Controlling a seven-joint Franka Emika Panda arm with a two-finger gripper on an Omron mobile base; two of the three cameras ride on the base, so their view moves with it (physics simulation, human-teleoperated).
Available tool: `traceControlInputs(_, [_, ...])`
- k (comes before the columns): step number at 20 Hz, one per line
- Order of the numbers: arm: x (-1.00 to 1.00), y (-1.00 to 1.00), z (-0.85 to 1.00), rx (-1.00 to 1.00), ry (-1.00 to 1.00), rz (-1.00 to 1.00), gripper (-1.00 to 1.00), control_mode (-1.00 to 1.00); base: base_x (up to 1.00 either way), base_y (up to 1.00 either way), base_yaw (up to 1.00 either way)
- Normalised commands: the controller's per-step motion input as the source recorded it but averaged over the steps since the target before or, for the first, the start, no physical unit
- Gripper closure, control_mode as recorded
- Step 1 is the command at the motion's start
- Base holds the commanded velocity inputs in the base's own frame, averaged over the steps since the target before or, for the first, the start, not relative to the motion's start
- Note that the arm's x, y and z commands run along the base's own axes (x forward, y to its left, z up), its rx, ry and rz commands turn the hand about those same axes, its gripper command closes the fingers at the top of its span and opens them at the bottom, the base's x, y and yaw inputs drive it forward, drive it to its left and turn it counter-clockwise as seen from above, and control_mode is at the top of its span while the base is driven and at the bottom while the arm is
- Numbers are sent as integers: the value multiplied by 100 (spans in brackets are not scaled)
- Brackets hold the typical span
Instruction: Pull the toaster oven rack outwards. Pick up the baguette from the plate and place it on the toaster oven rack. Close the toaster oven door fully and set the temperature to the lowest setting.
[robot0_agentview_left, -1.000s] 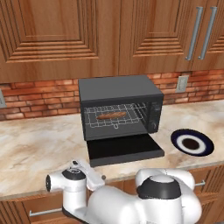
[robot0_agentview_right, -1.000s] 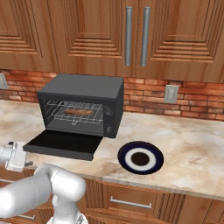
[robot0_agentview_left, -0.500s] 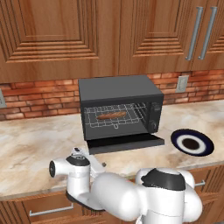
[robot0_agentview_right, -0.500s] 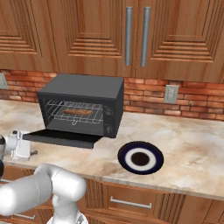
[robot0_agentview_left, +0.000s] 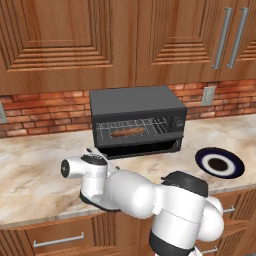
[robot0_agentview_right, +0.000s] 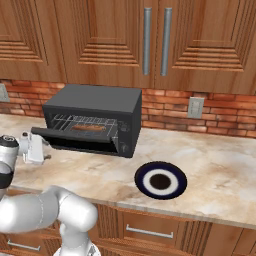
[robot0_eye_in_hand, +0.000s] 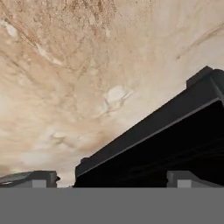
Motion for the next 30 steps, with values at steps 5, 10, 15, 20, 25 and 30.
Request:
traceControlInputs(5, [68, -26, 48, 4, 0, 0, -100, -100, 0, 0, 0])
traceControlInputs(10, [56, -36, 46, 6, 0, 0, -100, -100, 0, 0, 0])
traceControlInputs(15, [53, -38, 52, 7, 0, 0, -100, -100, 0, 0, 0])
traceControlInputs(20, [43, -38, 67, 10, 0, 0, -100, -100, 0, 0, 0])
traceControlInputs(25, [43, -40, 84, 13, 0, 0, -100, -100, 0, 0, 0])
traceControlInputs(30, [58, -36, 87, 12, 2, 0, -100, -100, 0, 0, 0])
